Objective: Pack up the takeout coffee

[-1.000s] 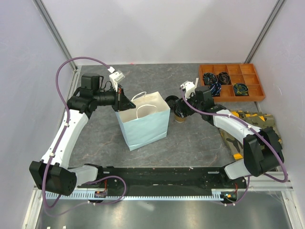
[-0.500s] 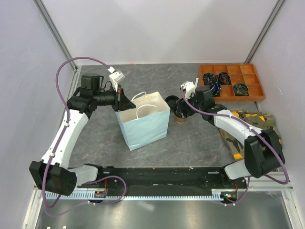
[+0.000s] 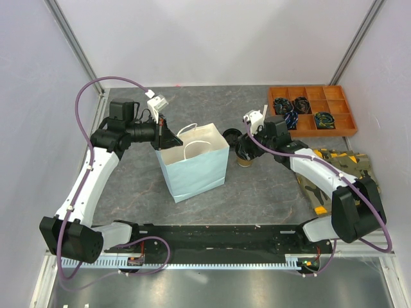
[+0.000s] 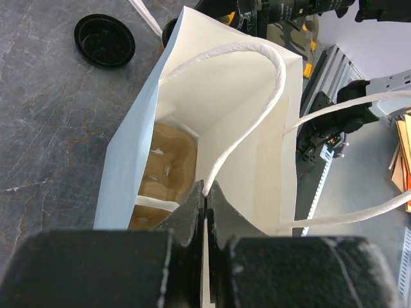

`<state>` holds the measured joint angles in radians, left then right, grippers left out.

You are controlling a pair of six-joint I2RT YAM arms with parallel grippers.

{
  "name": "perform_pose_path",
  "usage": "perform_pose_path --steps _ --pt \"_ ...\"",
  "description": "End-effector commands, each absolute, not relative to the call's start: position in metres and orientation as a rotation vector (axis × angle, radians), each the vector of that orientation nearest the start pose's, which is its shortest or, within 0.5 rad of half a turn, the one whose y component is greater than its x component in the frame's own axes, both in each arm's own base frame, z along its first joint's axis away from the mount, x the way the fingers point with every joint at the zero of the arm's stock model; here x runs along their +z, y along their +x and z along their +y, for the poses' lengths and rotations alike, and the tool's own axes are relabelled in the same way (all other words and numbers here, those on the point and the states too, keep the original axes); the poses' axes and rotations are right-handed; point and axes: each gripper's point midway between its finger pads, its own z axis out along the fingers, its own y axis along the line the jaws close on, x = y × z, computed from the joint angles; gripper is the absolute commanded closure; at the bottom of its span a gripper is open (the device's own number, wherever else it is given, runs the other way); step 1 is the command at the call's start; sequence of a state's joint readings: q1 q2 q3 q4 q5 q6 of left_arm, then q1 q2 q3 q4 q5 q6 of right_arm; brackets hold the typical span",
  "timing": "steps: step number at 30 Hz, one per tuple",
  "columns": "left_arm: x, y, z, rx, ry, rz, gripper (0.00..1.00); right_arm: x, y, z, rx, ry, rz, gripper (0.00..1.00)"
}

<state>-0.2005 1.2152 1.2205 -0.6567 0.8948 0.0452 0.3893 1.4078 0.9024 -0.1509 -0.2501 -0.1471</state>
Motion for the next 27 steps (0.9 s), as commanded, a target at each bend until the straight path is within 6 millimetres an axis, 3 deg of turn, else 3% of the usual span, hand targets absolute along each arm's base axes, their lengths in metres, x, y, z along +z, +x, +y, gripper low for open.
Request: perform_pose_path --steps 1,14,27 --pt "0.290 0.261 -0.192 -1.065 0.771 1.952 0.98 0.119 0.346 0.180 0.396 -0.759 2.098 0.34" --pt "0.290 0.259 -0.192 -1.062 0.771 1.953 0.98 0.104 0.338 0.176 0.378 -0.785 2.127 0.28" --pt "0.290 0.259 -0.192 -1.062 0.773 1.953 0.98 0.103 0.338 0.173 0.362 -0.785 2.131 0.21"
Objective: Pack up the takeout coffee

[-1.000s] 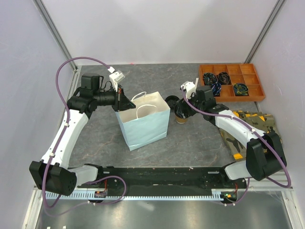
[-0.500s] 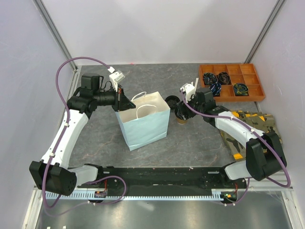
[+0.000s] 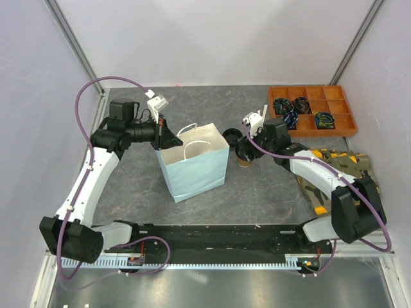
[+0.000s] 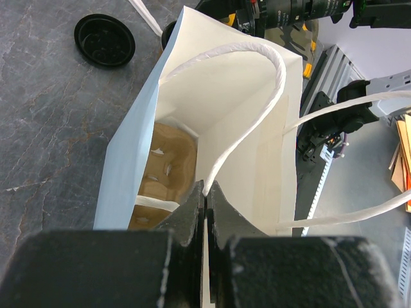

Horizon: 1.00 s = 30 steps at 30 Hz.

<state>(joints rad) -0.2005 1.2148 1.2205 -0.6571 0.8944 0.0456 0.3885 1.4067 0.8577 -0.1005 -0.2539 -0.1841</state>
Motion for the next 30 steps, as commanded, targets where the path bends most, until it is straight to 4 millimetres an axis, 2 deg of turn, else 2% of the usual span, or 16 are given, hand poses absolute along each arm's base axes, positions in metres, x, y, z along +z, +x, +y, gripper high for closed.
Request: perform_pose_path --steps 1,18,20,23,26,28,30 --pt "0.289 0.259 -0.192 -1.062 0.776 1.953 0.98 0.103 0.338 0.173 0.362 -0.785 2.133 0.21" --pt "0.288 0.259 -0.192 -1.062 0.773 1.956 0.98 0.098 0.338 0.175 0.377 -0.806 2.148 0.19" --pt "0.288 0.259 -0.192 -1.060 0.773 1.955 0.98 0.099 0.338 0.175 0.377 -0.808 2.144 0.19" --pt "0.289 0.258 -0.192 -1.063 0.771 1.955 0.98 0.100 0.338 0.175 0.374 -0.813 2.140 0.25" --pt "0.289 0.258 -0.192 -1.059 0.773 1.952 0.98 0.111 0.340 0.175 0.371 -0.803 2.113 0.35" --pt "0.294 0.256 -0.192 -1.055 0.790 1.929 0.98 0.119 0.341 0.176 0.368 -0.792 2.107 0.37" --pt "0.300 0.253 -0.191 -1.029 0.814 1.896 0.98 0.136 0.343 0.177 0.370 -0.786 2.080 0.39"
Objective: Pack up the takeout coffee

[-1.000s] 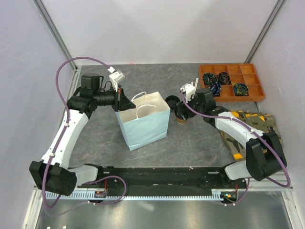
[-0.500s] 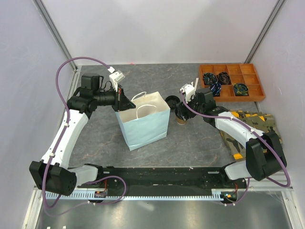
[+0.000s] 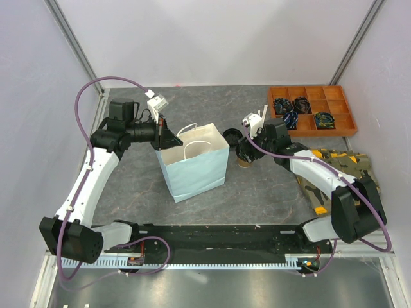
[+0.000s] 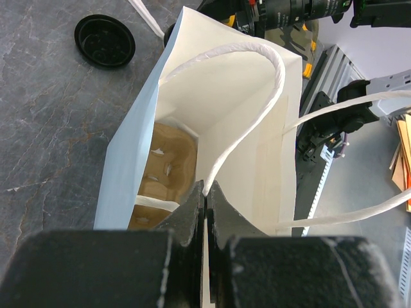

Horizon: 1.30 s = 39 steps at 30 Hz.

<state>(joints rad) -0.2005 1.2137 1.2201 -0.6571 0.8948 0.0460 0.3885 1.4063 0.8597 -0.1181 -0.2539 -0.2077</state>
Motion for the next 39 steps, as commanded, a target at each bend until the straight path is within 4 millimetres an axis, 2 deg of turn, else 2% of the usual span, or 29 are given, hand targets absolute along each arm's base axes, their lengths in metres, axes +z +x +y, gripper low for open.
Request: perform_pose_path --steps 1,2,7,13,19,25,32,35,39 --pt "0.302 0.253 -0.190 -1.020 0.819 1.886 0.98 0.143 0.343 0.177 0.368 -0.781 2.067 0.40" --pt "0.304 0.251 -0.190 -1.015 0.824 1.879 0.98 0.157 0.345 0.177 0.366 -0.776 2.035 0.41" --pt "0.306 0.231 -0.195 -0.997 0.937 1.801 0.98 0.186 0.342 0.173 0.353 -0.749 1.995 0.44" --pt "0.291 0.195 -0.205 -0.955 1.127 1.724 0.98 0.212 0.338 0.167 0.327 -0.718 1.961 0.44" --pt "0.283 0.159 -0.211 -0.954 1.289 1.629 0.98 0.251 0.335 0.162 0.307 -0.718 1.889 0.44" --pt "0.275 0.137 -0.211 -0.917 1.403 1.538 0.98 0.284 0.324 0.156 0.284 -0.736 1.826 0.44" --pt "0.272 0.131 -0.213 -0.883 1.472 1.489 0.98 0.312 0.313 0.155 0.294 -0.739 1.772 0.44" --pt "0.279 0.133 -0.214 -0.873 1.462 1.473 0.98 0.323 0.311 0.157 0.308 -0.735 1.744 0.44" --pt "0.299 0.144 -0.217 -0.823 1.401 1.426 0.98 0.323 0.309 0.156 0.305 -0.737 1.745 0.44"
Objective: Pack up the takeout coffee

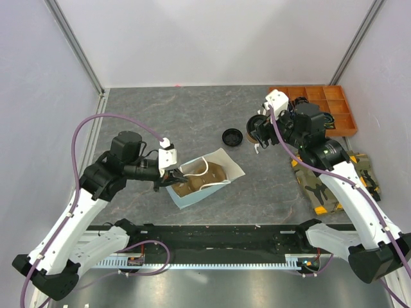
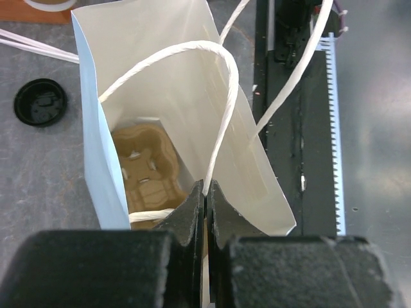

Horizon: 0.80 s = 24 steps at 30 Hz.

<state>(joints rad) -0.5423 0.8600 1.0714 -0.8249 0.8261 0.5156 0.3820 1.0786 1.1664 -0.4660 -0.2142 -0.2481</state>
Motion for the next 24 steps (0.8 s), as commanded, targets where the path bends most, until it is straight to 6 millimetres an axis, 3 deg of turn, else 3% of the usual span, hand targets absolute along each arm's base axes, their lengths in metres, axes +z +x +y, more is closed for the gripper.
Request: perform_pose_path --steps 1,11,17,24 --pt "0.303 0.146 -0.218 -0.820 1.393 1.413 0.98 0.323 0.309 0.156 0.306 -0.738 1.746 0.44" --pt "0.305 0.134 -0.224 -0.833 1.470 1.321 0.98 0.322 0.312 0.159 0.300 -0.787 1.739 0.44" --pt "0.322 0.128 -0.232 -0.842 1.485 1.255 0.98 0.321 0.314 0.158 0.281 -0.811 1.741 0.44" --pt "0.319 0.125 -0.233 -0.866 1.487 1.260 0.98 0.322 0.315 0.160 0.284 -0.822 1.737 0.44"
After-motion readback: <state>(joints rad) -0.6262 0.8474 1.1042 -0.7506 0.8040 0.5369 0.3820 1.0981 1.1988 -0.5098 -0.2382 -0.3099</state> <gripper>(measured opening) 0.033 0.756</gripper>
